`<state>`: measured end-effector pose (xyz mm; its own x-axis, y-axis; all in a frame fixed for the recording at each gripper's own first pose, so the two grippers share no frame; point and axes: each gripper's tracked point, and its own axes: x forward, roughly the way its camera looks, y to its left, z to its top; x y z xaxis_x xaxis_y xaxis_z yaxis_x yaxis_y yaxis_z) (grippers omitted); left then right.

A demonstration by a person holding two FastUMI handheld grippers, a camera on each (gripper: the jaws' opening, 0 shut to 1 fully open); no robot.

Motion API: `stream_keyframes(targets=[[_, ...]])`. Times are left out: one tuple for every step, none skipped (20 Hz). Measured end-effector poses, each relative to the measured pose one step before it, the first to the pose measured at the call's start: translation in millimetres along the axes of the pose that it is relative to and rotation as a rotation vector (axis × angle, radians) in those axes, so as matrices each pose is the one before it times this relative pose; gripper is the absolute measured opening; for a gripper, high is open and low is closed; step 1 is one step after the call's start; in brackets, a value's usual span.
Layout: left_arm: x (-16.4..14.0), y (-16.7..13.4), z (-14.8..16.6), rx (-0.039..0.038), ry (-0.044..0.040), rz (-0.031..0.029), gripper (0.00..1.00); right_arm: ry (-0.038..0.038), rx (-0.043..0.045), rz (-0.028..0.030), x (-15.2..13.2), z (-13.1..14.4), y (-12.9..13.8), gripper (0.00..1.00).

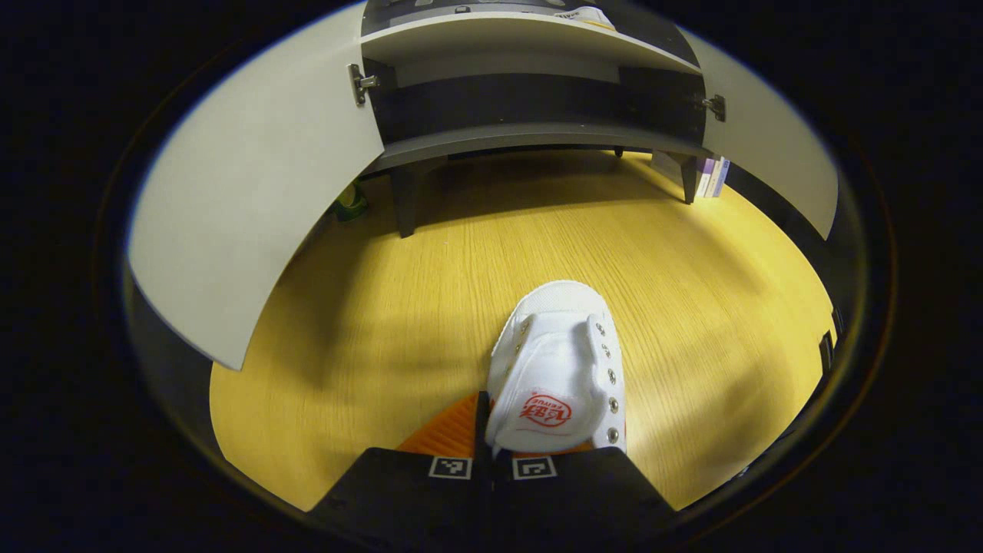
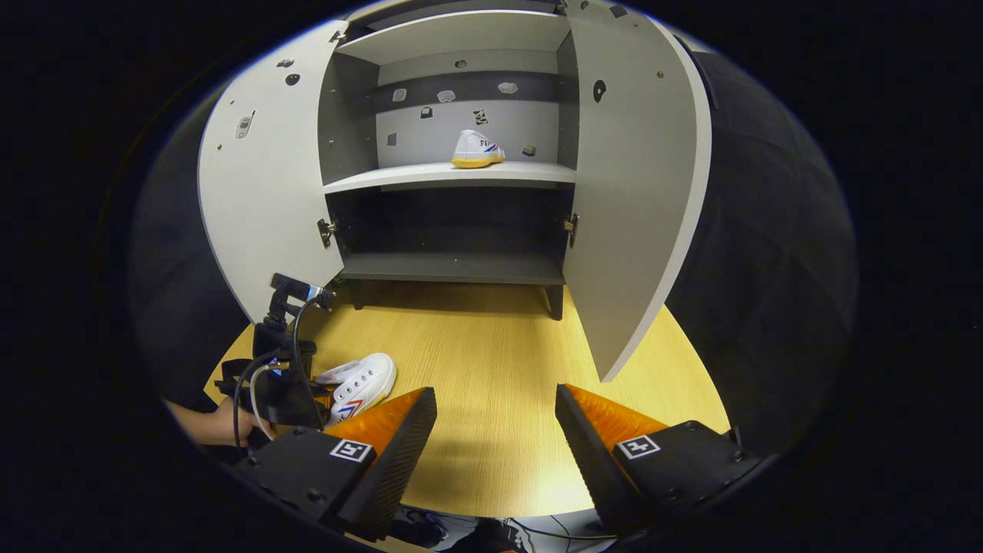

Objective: Grab one shoe with the right hand and put it into the shoe cabinet, grab the other shoe with the left hand and put it into the shoe cabinet; then close the right door with the right hand and the left door with the left hand.

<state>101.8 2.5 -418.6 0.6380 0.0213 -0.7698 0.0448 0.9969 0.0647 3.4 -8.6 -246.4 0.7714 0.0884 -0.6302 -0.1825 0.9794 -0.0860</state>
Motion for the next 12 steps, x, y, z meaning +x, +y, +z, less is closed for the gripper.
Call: stream_keyframes(targets=[[-3.02,-4.82,1.09,0.00232,-0.00729,-0.00910,0.05,-0.00404,-0.00404,0.00203,0.56,0.53,0.21,0.99],[-3.53,-3.10,1.97,-0.00150,-0.00725,-0.00485,0.05,-0.00178,-0.00330,0.00291,0.63,1.01,0.09,0.99],[-4.02,-2.34,2.63,-0.00212,-0.00853,-0.00282,0.05,-0.00148,-0.00208,0.00270,0.16,-0.10,0.11,0.99],[-5.10,-2.50,6.10,-0.00236,-0.01417,0.00076,0.05,-0.00134,-0.00180,0.00150,-0.28,-0.70,-0.83,0.99],[-5.33,-1.12,6.18,-0.00447,-0.01214,0.00135,0.05,0.00007,-0.00119,0.00302,-0.01,-1.07,-0.36,0.99],[-7.12,-1.52,9.18,-0.00907,-0.01336,-0.00038,0.05,0.00123,-0.00030,0.00194,0.41,-1.05,-0.44,0.99],[-6.87,-1.30,9.09,-0.00966,-0.01407,-0.00172,0.05,0.00187,0.00185,0.00294,0.19,-1.15,-0.42,0.99],[-6.66,-1.23,11.59,-0.00632,-0.01296,-0.00073,0.05,-0.00042,0.00293,0.00295,-0.44,-1.12,-0.24,0.99],[-9.84,-0.17,17.61,-0.00317,-0.01446,0.00379,0.05,-0.00273,0.00287,0.00392,-0.56,0.79,-0.42,0.99],[-7.57,-0.42,14.30,-0.00363,-0.01797,0.00199,0.05,-0.00646,0.00167,0.00309,-0.17,1.29,-0.39,0.99],[-9.16,-1.40,17.90,-0.00675,-0.02037,-0.00047,0.05,-0.01147,0.00083,0.00418,-0.57,2.88,0.12,0.99],[-8.86,-0.54,19.29,-0.00888,-0.02444,0.00141,0.05,-0.01209,-0.00094,0.00445,-0.33,2.92,-0.14,0.99]])
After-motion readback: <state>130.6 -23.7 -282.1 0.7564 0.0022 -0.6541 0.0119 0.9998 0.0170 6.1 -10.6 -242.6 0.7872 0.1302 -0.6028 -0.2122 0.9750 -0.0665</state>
